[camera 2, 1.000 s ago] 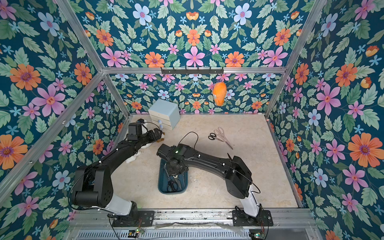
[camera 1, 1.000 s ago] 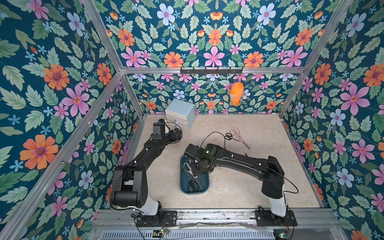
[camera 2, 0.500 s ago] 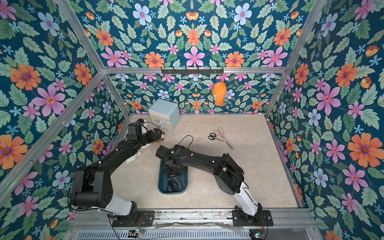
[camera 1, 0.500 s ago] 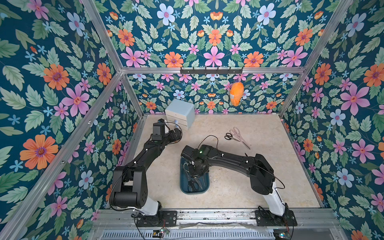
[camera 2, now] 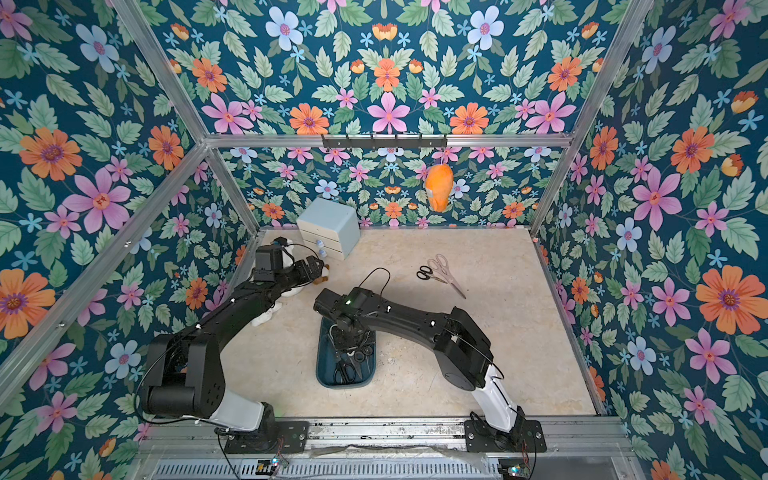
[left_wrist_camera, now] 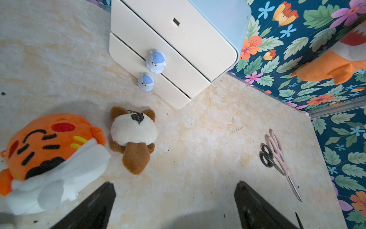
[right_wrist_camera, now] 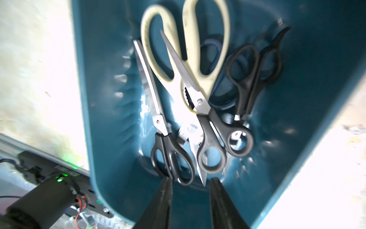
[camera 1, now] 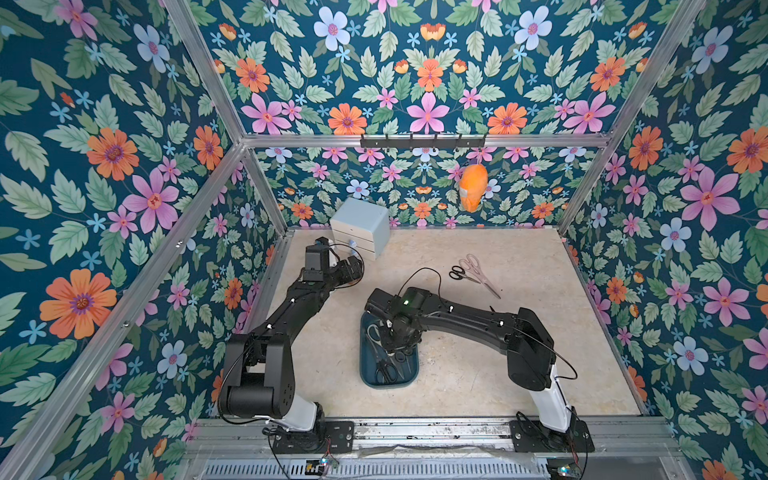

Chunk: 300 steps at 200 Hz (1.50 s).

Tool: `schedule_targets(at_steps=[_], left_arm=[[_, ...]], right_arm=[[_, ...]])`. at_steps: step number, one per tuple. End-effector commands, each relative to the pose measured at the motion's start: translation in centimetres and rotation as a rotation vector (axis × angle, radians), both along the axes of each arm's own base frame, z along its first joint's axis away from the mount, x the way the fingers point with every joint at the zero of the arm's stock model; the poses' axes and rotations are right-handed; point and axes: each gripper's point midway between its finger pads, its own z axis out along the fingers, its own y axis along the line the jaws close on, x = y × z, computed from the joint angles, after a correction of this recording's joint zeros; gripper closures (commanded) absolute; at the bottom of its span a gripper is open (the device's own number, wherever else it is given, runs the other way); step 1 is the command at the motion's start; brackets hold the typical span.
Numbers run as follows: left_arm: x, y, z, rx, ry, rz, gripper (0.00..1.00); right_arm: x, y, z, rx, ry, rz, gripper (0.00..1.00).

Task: Put the scissors into the storage box
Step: Place the scissors in the storage box, then pick up the scissors from the center of the board.

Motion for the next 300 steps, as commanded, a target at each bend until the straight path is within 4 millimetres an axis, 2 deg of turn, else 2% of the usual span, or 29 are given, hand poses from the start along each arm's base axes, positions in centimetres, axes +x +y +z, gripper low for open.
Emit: schedule_targets(at_steps=[1,39,80,103,118,164,236,300], left_arm=[[0.2,0.1,0.0,0.0,-0.009,0.004,0.01],[0.2,-0.6,-1.2,-0.028,0.023,-0.025,0.01],[0.2,-1.9,-1.4,-0.087,0.024,-0.063,0.01],[0.3,-2.5,-1.3,-0.099,0.03,-0.086,0.01],[0.2,-3.0,-1.0,-0.106,0.031,-0.102,0.01],[-0.2,-3.5,-0.9,-0.121,0.041,-0.118,0.01],[0.0,-3.5,-0.6,-0.116,0.05,-0.114,0.01],[0.2,-3.4,-0.3,-0.116,0.045,-0.106,0.01]], right_arm=[[2.8,-1.0,1.2,0.021,-0.074,-0.06,0.64],[8.3,-4.8,2.3,0.056,-0.151,-0.183,0.64],[14.4,-10.6,1.6,-0.004,-0.197,-0.265,0.64],[17.4,-13.0,1.1,-0.026,-0.207,-0.277,0.65],[18.6,-14.1,0.4,-0.045,-0.178,-0.243,0.66],[20.8,-15.6,-2.0,-0.123,-0.116,-0.054,0.68],[26.3,-18.0,-2.8,-0.151,-0.159,-0.02,0.69],[29.5,-18.7,-4.5,-0.18,-0.17,0.015,0.72]])
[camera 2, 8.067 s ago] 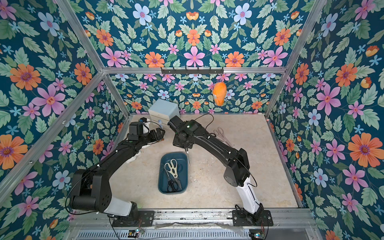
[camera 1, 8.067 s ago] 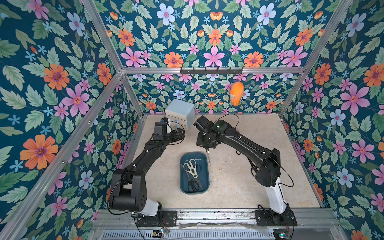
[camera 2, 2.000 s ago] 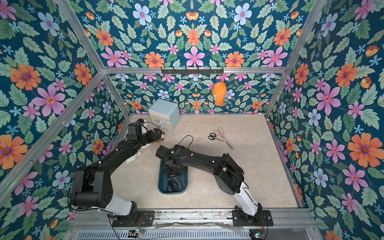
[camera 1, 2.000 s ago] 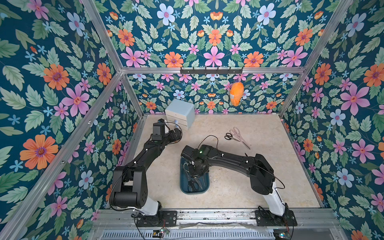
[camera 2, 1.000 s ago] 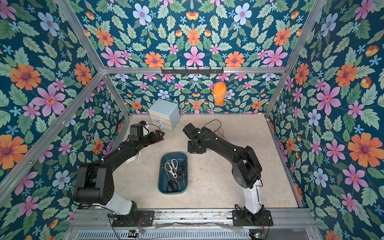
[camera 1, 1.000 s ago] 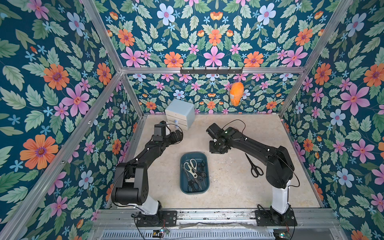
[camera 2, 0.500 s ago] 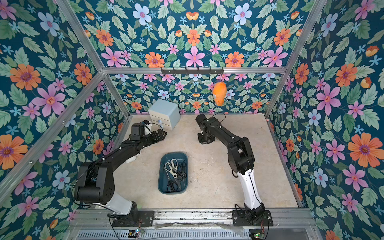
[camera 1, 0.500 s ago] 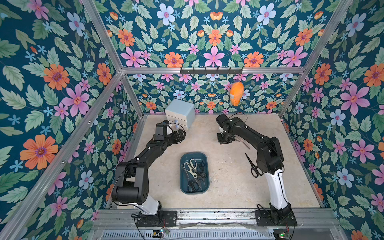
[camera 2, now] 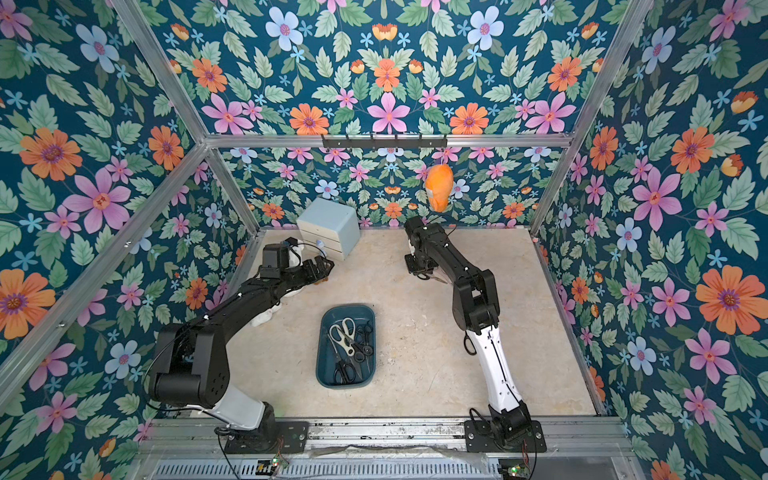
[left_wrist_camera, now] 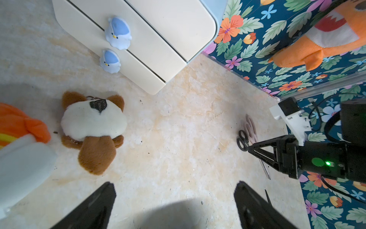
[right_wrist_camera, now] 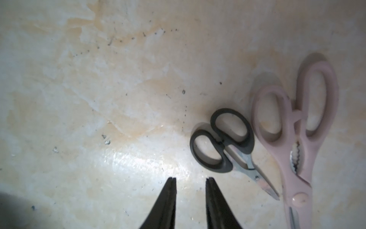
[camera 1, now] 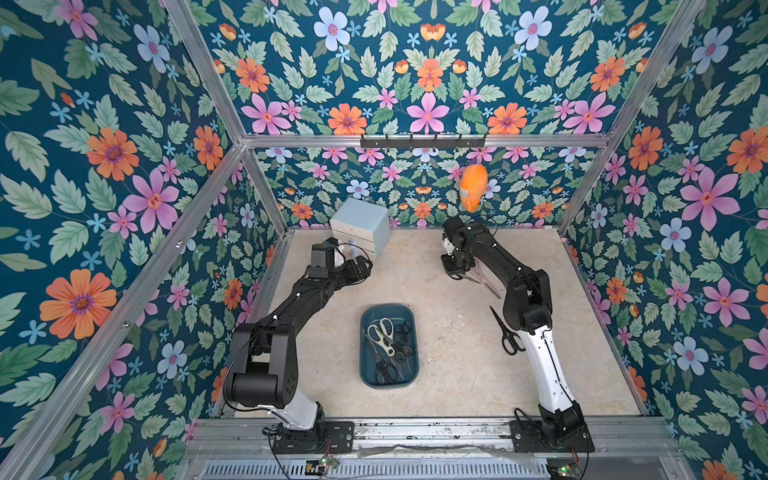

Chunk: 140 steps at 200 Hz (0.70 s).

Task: Put the scissors into the storage box
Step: Pick up the scissors from the center of the board.

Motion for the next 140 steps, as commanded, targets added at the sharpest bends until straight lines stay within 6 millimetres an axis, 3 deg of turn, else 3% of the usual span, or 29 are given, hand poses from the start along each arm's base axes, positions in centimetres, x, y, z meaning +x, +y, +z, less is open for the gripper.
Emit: schedule_targets(at_steps=[1,140], left_arm=[[0.0,0.1,0.3,0.002,-0.007,0.002,0.01],[0.0,0.3,-0.1,0.012,-0.001,0.013,0.01]], right_arm=[[0.1,-0.6,-0.3,-0.039,0.012,0.03,0.72],[-0.9,-1.7,-4.6,-0.076,0.1,0.066,0.76]])
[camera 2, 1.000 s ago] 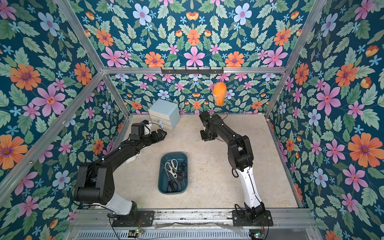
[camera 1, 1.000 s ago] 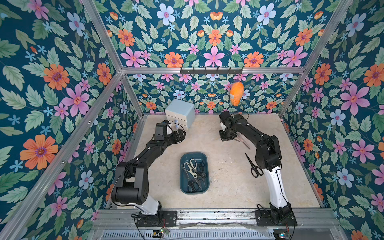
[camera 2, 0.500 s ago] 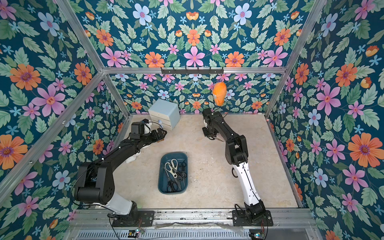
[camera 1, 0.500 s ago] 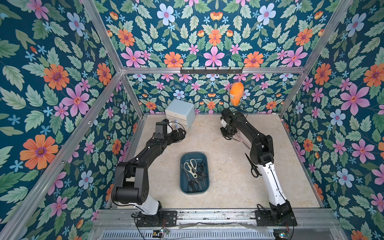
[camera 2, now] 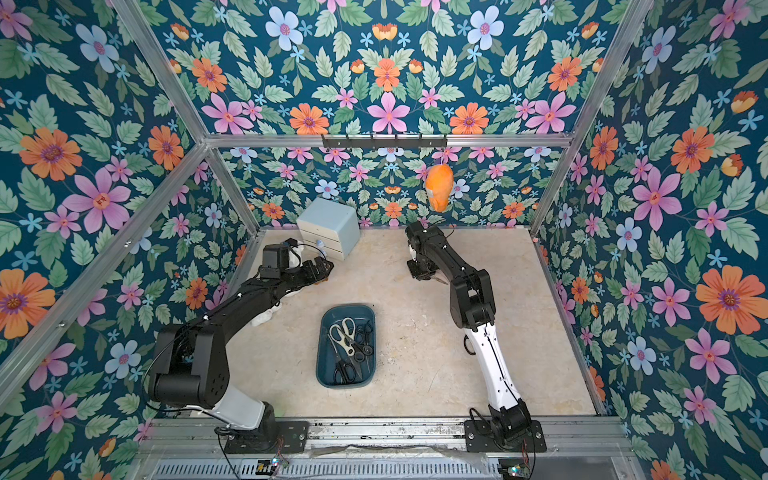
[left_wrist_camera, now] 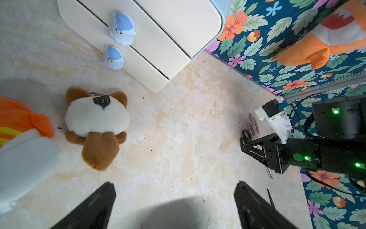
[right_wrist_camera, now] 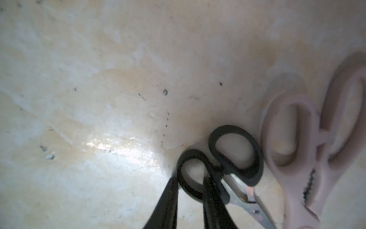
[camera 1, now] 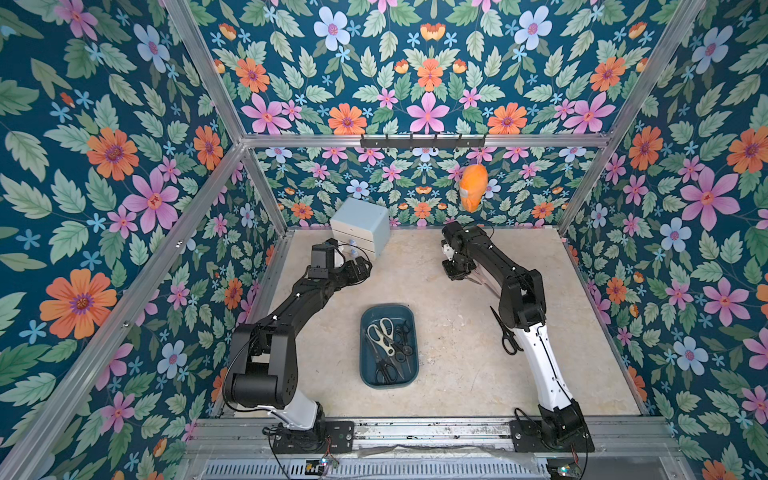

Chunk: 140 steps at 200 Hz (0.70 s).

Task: Put the scissors into the storage box
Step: Pick up the scissors from the center of the board.

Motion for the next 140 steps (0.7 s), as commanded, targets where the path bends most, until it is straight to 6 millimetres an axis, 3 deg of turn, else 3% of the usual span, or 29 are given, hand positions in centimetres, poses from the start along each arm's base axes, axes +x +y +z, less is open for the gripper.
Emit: schedule_targets(at_steps=[1,63,85,109,140], left_arm=[[0.2,0.1,0.2,0.004,-0.012,0.008,0.01],[0.1,0.3,0.3,0.011,-0.016,0.013,0.01],[0.1,0.4,0.1,0.017,-0.016,0.015,0.01],[0.0,0.7,-0.1,0.033,-0.016,0.022,0.01],[-0.2,1.6,-0.6,0.073,-0.02,0.043,0.01]], right_arm=[[-1.0,-0.2,-1.2,-0.01,0.046,0.004,0.76],[-1.8,-0.4,-3.2,-0.017,0.094,0.003,0.9],[-1.9,-0.2,-3.3,-0.003,0.1,0.005,1.0],[-2.0,0.6,-1.9,0.05,0.089,-0.028,1.0],[-1.9,1.7,2.1,0.167,0.038,-0.142,1.0]])
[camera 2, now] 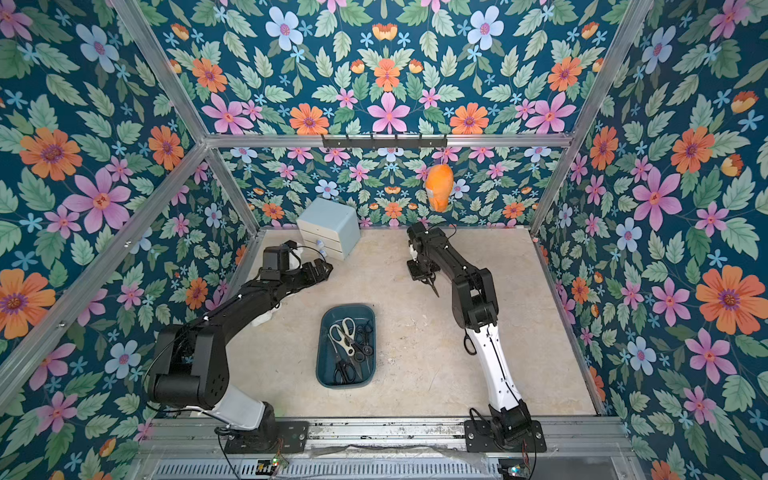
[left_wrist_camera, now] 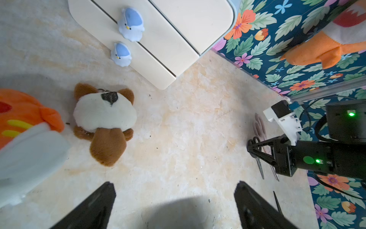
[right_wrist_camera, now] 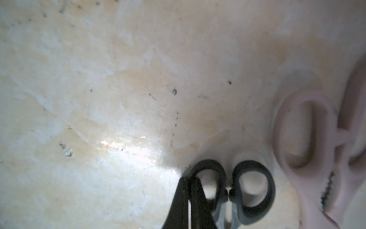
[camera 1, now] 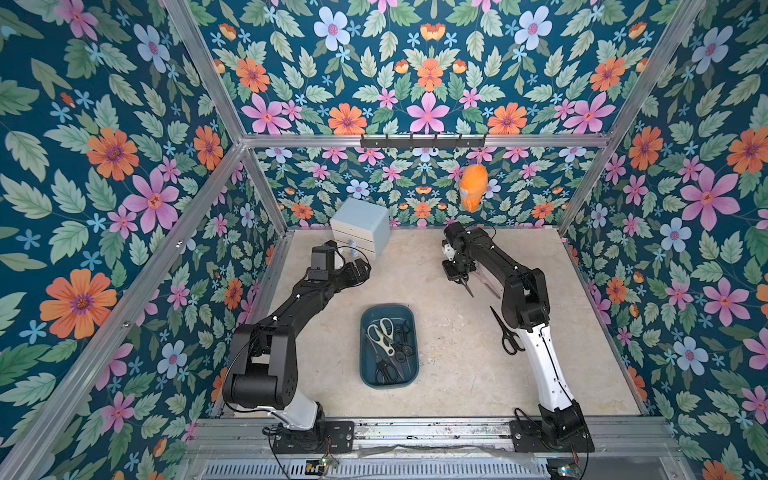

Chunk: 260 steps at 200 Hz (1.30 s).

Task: Put the scissors into the storage box
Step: Pick up the scissors from the center of the board, then place the scissors in the storage box.

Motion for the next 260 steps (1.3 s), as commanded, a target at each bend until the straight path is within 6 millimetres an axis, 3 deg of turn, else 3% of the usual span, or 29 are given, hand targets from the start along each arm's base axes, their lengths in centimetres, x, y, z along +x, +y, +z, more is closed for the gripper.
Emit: schedule_targets(at_steps=[1,64,90,125,182,225,243,260], left_arm=[[0.1,0.8,0.2,0.043,-0.028,0.011,0.01],[0.2,1.4,-0.4,0.057,-0.044,0.027,0.01],[0.4,1.3,0.2,0.05,-0.056,0.028,0.01],[0.5,1.4,1.0,0.046,-0.073,0.033,0.01],[0.4,1.9,1.6,0.046,-0.09,0.053,0.01],[0.6,2.4,1.9,0.011,-0.085,0.067,0.01],[0.6,2.7,2.1,0.006,-0.089,0.074,0.01],[0.5,2.8,2.3,0.003,-0.092,0.076,0.01]], right_arm=[[-1.2,0.9,2.1,0.092,0.026,-0.102,1.0],[-3.2,2.9,9.9,0.273,-0.035,-0.275,1.0],[-5.6,4.5,13.2,0.318,-0.045,-0.324,1.0],[-9.7,8.6,16.2,0.447,-0.046,-0.393,1.0],[-15.3,14.7,17.2,0.62,-0.075,-0.479,1.0],[-18.7,20.3,14.9,0.69,-0.025,-0.462,1.0],[-19.3,22.7,13.9,0.724,-0.005,-0.456,1.0],[-19.5,23.7,12.6,0.713,0.029,-0.466,1.0]])
